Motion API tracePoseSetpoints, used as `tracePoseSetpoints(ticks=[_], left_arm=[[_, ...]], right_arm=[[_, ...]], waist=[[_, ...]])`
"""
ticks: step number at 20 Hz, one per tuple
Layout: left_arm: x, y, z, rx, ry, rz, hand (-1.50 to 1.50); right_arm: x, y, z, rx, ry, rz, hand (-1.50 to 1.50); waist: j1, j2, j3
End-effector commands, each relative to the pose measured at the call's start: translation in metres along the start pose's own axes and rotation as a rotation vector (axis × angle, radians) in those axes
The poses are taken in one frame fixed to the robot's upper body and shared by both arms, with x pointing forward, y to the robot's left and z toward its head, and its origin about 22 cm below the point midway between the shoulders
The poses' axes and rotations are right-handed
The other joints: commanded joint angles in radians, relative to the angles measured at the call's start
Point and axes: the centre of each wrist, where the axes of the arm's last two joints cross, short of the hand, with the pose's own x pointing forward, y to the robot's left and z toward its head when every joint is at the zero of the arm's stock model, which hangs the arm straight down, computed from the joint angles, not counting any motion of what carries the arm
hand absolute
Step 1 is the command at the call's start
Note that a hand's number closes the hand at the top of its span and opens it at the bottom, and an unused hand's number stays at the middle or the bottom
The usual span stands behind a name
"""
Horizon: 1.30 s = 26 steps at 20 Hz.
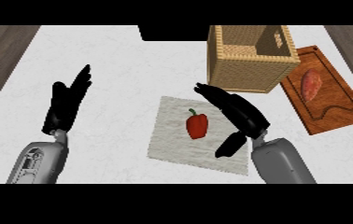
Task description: Pick the bell pepper from the placemat and place it in the basket
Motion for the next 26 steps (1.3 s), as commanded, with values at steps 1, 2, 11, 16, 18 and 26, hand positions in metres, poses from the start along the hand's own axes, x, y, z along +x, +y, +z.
tracePoseSetpoints(ticks=[1,2,11,16,18,26], left_arm=[[0.005,0.009,-0.001,-0.016,0.009,-0.006,0.00],[-0.001,-0.002,-0.002,0.006,-0.007,-0.012,0.00],[0.007,-0.019,-0.003,-0.002,0.010,0.000,0.00],[0.009,0.007,0.016,0.000,-0.002,0.009,0.00],[0.002,-0.006,0.010,-0.006,0.010,-0.005,0.00],[-0.002,-0.012,0.032,0.004,-0.010,0.001,0.00]], right_arm=[[0.010,0.011,-0.014,0.014,0.010,-0.008,-1.50],[-0.003,0.008,0.014,0.004,-0.016,-0.001,-1.50],[-0.008,0.020,-0.014,0.071,0.038,0.005,-1.50],[-0.001,0.045,-0.030,0.058,0.057,-0.014,-1.50],[-0.005,0.051,-0.023,0.069,0.051,-0.015,-1.50],[-0.016,0.054,-0.038,0.077,0.046,0.005,-1.50]], waist=[[0.000,0.000,0.000],[-0.002,-0.001,0.000],[-0.002,0.000,0.000],[0.002,-0.001,0.000],[0.000,-0.001,0.000],[0.004,-0.001,0.000]])
